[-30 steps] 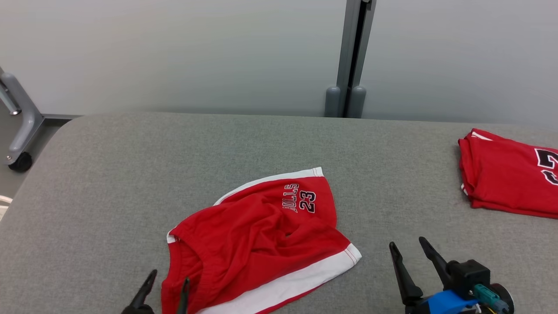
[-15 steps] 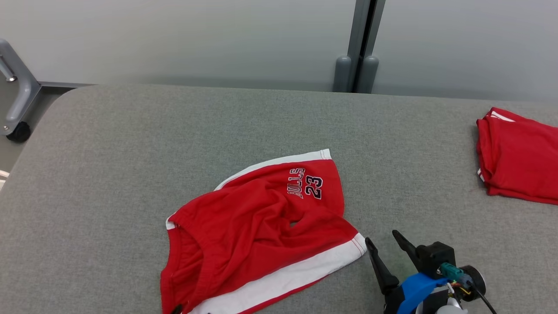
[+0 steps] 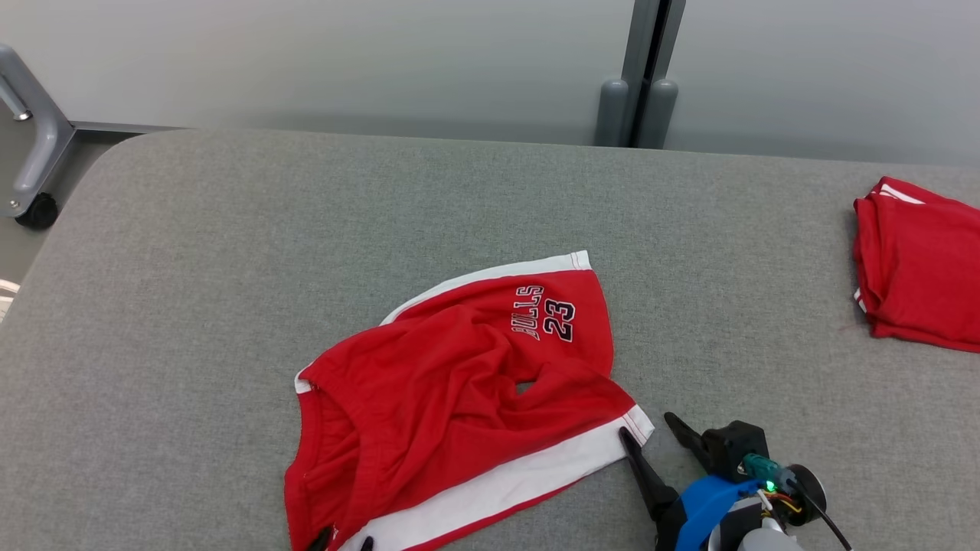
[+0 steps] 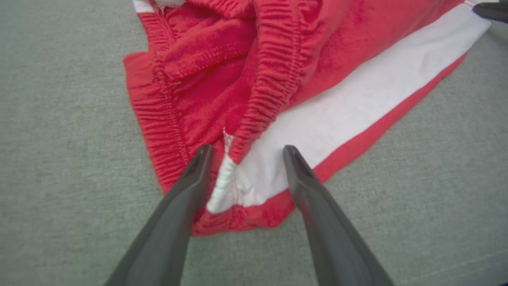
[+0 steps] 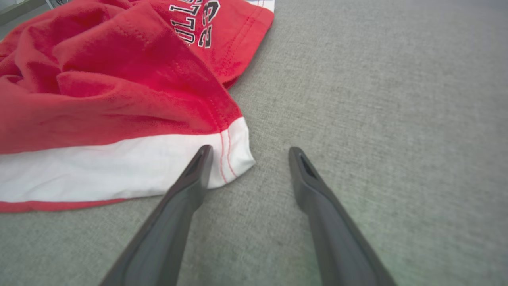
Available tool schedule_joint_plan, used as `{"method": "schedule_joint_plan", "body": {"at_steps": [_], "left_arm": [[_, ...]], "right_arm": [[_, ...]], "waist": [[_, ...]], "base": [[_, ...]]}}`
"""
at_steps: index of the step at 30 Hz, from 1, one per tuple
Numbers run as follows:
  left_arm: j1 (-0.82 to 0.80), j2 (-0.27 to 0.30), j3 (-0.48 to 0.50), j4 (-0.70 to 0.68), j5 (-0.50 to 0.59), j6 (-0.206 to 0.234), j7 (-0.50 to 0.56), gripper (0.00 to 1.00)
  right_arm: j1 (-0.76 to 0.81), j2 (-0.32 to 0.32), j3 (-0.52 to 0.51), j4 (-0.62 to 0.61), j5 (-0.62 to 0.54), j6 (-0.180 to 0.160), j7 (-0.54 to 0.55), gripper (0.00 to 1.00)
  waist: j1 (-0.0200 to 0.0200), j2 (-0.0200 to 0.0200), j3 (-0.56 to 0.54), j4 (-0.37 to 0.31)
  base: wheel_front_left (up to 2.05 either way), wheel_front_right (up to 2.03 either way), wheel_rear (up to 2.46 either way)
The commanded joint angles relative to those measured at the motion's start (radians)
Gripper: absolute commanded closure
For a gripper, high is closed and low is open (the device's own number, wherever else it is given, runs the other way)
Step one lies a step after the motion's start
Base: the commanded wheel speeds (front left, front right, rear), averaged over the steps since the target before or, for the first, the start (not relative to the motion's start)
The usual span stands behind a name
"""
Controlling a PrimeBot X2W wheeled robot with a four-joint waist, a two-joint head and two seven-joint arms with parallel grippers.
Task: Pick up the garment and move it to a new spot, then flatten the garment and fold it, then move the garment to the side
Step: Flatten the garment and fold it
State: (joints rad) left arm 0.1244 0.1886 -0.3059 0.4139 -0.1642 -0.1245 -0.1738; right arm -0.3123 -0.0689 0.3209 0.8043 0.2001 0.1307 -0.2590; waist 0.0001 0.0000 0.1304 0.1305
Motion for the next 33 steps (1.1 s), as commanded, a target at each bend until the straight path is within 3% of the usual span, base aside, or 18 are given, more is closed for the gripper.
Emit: {"method": "schedule_joint_plan", "body": {"at_steps": [1,3,4,12,21,27,32,33], "left_arm": [[-0.019,-0.001,-0.004,0.002,-0.003,-0.008,-0.005,0.40],[-0.027,-0.006,-0.014,0.013,-0.019,-0.008,-0.002,1.00],[-0.031,-0.009,-0.019,0.016,-0.024,-0.008,-0.001,1.00],[-0.065,-0.018,-0.067,-0.065,-0.165,-0.009,-0.027,1.00],[-0.283,0.064,-0.133,-0.319,-0.331,-0.006,0.036,1.00],[-0.593,0.086,-0.081,-0.317,-0.456,-0.006,0.092,1.00],[-0.904,0.096,-0.074,-0.214,-0.565,-0.006,0.146,1.00],[-1.024,0.101,-0.082,-0.160,-0.593,-0.006,0.157,1.00]], "right_arm": [[-0.014,0.002,0.009,0.016,0.010,0.000,-0.004,0.00],[-0.026,0.006,0.039,0.041,0.026,0.000,-0.003,0.84],[-0.031,0.008,0.052,0.044,0.038,0.000,-0.002,1.00],[-0.010,-0.009,0.074,-0.098,0.118,0.000,-0.005,1.00],[-0.136,-0.074,0.072,-0.258,0.237,0.000,0.011,1.00],[-0.391,-0.103,0.054,-0.270,0.326,0.000,0.086,1.00],[-0.682,-0.077,-0.016,-0.179,0.414,0.000,0.135,1.00],[-0.803,-0.071,-0.047,-0.128,0.428,0.000,0.137,1.00]], "waist": [[-0.0001,0.0000,0.001,0.002],[-0.0001,0.0000,0.002,0.001],[-0.0001,0.0000,0.000,0.001],[-0.0001,0.0000,-0.021,-0.023],[-0.0001,0.0000,-0.012,-0.058],[-0.0001,0.0000,0.078,-0.089],[-0.0001,0.0000,0.185,-0.112],[-0.0001,0.0000,0.222,-0.118]], "base": [[0.00,0.00,0.00],[0.00,0.00,0.00],[0.00,0.00,0.00],[0.00,0.00,0.00],[0.00,0.00,0.00],[0.00,0.00,0.00],[0.00,0.00,0.00],[0.00,0.00,0.00]]}}
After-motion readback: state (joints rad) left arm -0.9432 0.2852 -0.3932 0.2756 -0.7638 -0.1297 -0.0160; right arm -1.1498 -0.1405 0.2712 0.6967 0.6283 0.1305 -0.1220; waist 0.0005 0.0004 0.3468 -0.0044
